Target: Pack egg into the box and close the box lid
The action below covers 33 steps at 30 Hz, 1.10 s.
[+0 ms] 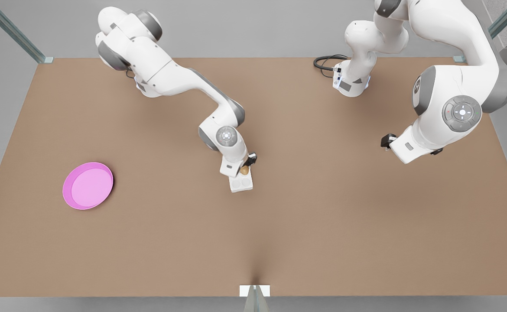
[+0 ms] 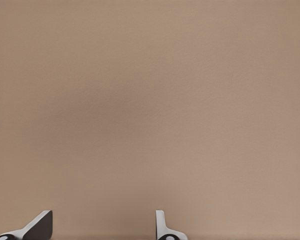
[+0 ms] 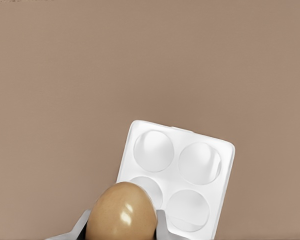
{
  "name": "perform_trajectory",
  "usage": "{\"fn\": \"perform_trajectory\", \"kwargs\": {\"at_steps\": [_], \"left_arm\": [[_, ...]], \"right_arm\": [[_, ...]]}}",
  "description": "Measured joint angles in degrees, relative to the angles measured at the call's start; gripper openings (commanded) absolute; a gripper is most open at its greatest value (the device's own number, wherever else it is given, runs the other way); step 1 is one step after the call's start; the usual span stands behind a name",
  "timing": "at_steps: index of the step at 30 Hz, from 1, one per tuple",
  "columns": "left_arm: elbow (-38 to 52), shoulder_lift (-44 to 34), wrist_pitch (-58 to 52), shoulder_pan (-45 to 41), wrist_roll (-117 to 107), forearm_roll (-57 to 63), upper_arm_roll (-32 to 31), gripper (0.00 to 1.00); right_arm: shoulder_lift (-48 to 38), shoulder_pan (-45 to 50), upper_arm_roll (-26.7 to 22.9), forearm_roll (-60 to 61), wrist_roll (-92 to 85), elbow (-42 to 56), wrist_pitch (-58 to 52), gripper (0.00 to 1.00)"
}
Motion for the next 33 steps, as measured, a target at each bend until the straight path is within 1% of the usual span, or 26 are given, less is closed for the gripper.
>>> {"fn": "perform_trajectory", "kwargs": {"at_steps": [7,8,13,14,16,17,18,19,20,21,22,23,26,28,30,33], "left_arm": [[0.0,0.0,0.0,0.0,0.0,0.0,0.0,1.00],[0.0,0.0,0.0,0.0,0.0,0.0,0.0,1.00],[0.0,0.0,0.0,0.0,0.0,0.0,0.0,1.00],[0.0,0.0,-0.1,0.0,0.0,0.0,0.0,1.00],[0.0,0.0,-0.1,0.0,0.0,0.0,0.0,1.00],[0.0,0.6,-0.1,-0.2,0.0,0.0,0.0,1.00],[0.1,2.7,-0.6,-0.5,-0.2,-0.1,-0.4,1.00],[0.1,6.3,-2.4,-3.3,-1.0,-0.1,-0.8,1.00],[0.1,9.6,-4.7,-8.4,-1.9,-0.5,-1.0,1.00],[0.1,11.6,-7.1,-13.6,-3.1,-2.2,-1.3,0.98],[0.8,12.4,-9.3,-17.5,-4.6,-5.1,-1.4,0.37],[1.3,12.8,-10.9,-20.9,-6.5,-8.9,-1.5,0.21],[1.2,14.2,-12.7,-32.5,-12.4,-17.6,-1.5,0.21],[0.9,16.6,-11.2,-36.2,-16.5,-21.5,-1.5,0.21],[0.9,19.8,-6.2,-38.3,-21.7,-26.1,-1.5,0.21],[0.9,25.3,5.7,-39.0,-29.7,-31.0,-1.5,0.21]], "right_arm": [[0.1,-1.1,-0.4,-2.5,6.3,-1.6,1.6,0.41],[0.1,-1.0,-0.4,-2.8,7.1,-1.6,1.7,1.00],[-0.4,-0.6,-0.1,-3.7,11.2,0.4,1.5,1.00],[-2.6,-0.6,0.2,-3.8,11.8,2.6,0.4,1.00],[-9.3,-0.4,0.2,-3.4,11.6,13.2,-7.0,1.00],[-13.3,-0.3,-3.0,-2.6,10.7,16.4,-11.7,1.00],[-16.3,-2.7,-9.5,-1.8,9.0,17.4,-16.4,1.00],[-19.8,-9.2,-13.2,-0.6,7.2,15.6,-21.0,1.00],[-22.3,-13.7,-15.1,1.0,5.7,14.7,-26.0,1.00],[-23.5,-15.7,-16.1,2.3,4.5,14.5,-30.4,1.00],[-24.1,-16.2,-16.6,3.3,3.3,14.6,-34.1,1.00],[-24.4,-16.0,-16.8,3.9,2.2,14.8,-37.2,1.00],[-24.5,-14.6,-16.8,4.4,-0.3,16.4,-44.7,1.00],[-24.3,-14.4,-16.9,4.2,-1.6,17.1,-48.1,1.00],[-24.2,-14.4,-16.9,4.0,-2.9,17.3,-50.6,1.00],[-24.2,-14.5,-16.9,3.7,-4.5,17.4,-53.0,1.00]]}}
